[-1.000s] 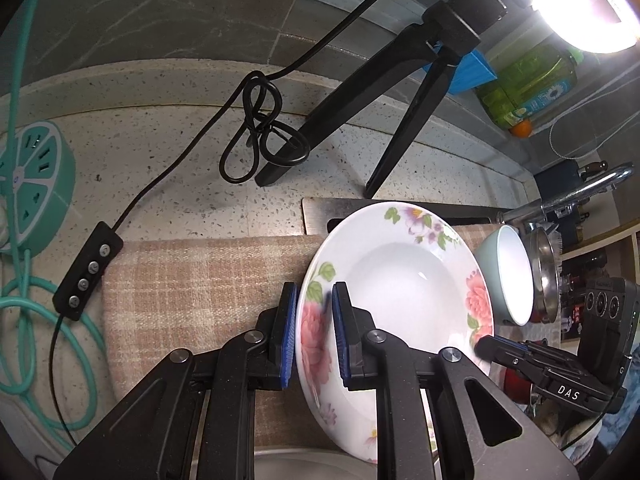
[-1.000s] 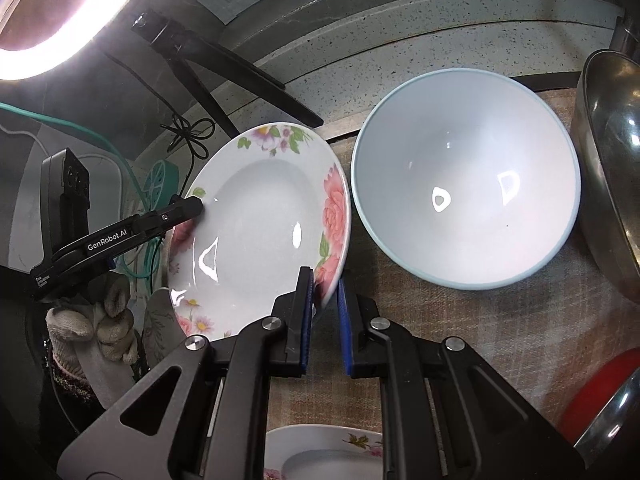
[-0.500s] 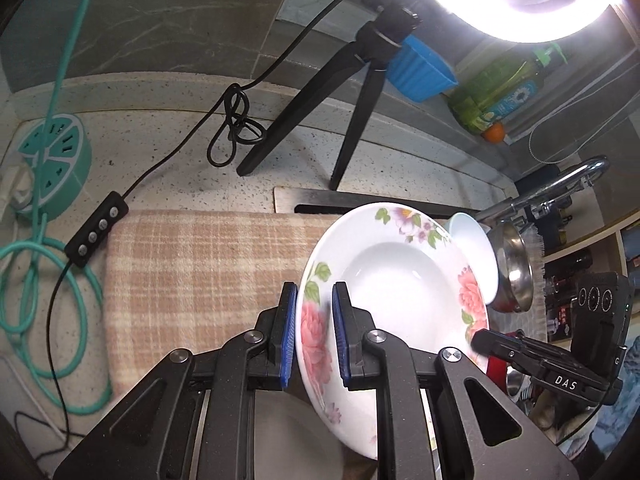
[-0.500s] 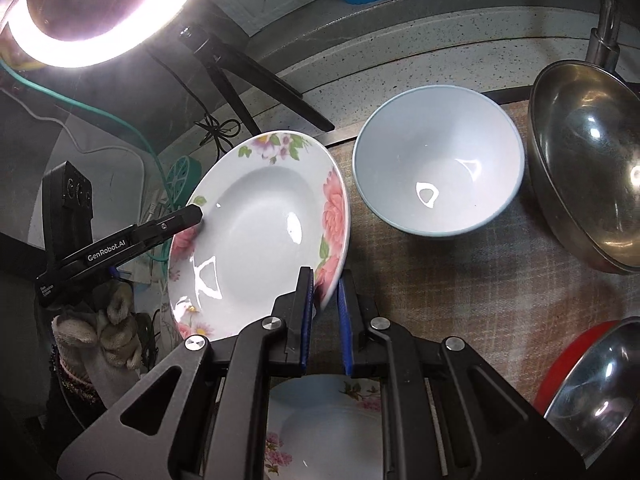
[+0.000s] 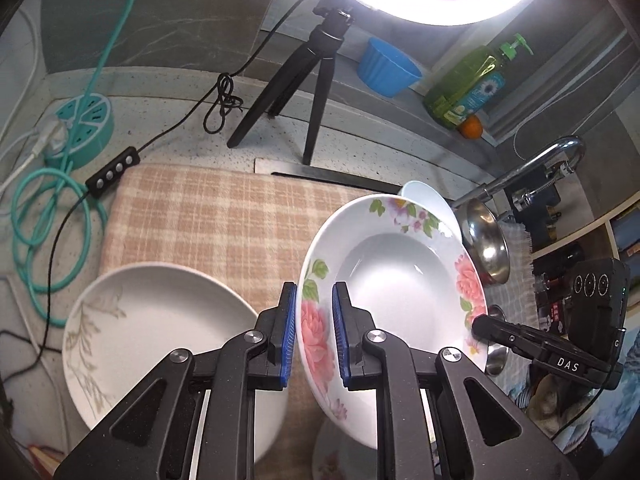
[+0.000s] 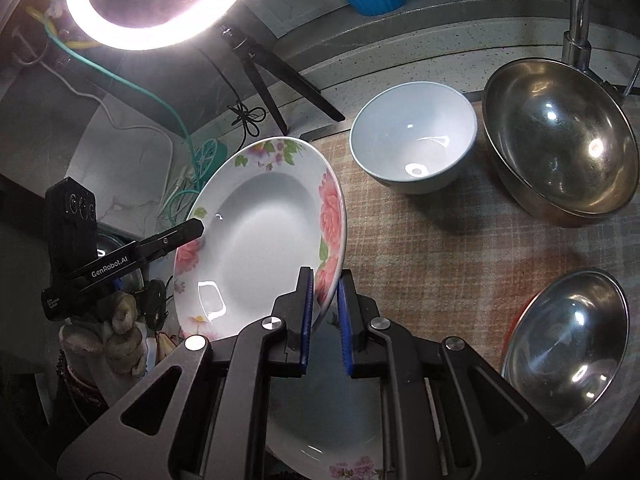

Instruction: Organize plates and bowls

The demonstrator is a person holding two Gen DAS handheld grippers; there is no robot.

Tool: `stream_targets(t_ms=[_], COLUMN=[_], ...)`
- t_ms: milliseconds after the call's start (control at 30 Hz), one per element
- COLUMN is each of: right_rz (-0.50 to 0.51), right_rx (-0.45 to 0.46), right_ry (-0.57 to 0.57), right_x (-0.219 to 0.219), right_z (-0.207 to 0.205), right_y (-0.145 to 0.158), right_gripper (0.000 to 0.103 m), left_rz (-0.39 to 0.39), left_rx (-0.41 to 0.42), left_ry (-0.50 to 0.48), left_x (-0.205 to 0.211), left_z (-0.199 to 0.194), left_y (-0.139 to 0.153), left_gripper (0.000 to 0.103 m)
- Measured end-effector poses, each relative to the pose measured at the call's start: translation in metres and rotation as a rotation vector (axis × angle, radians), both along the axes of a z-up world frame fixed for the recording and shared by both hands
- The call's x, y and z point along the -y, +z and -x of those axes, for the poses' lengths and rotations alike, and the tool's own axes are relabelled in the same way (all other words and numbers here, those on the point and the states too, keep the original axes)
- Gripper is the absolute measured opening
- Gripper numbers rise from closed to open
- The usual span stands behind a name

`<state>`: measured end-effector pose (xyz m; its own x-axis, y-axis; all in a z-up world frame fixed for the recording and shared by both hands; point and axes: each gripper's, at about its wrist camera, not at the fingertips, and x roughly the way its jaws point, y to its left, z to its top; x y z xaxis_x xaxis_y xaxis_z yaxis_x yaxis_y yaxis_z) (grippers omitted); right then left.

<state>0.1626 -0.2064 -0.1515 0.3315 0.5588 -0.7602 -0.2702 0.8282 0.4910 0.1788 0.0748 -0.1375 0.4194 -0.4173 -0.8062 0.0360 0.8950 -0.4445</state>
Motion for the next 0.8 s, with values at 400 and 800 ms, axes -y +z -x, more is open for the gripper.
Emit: stream_targets(t_ms=[400,800], right_rz=[0.064,0.134], right_rx=[-0.027,-0.088], right_ry=[0.108,0.172], right_x=[0.022,0.033], right_z=[0.038,0.061], right_y=[-0.01,-0.038], right_gripper=[0.012,0.012], left_rz=[0.028,0.076], left_rx=[-0.01,-0.089], left_ry=[0.068,0.127], left_x=[0.023,0.035], left_z=[0.065,0.114], left_y=[-0.004,-0.035], left_gripper=[0.015,0.015])
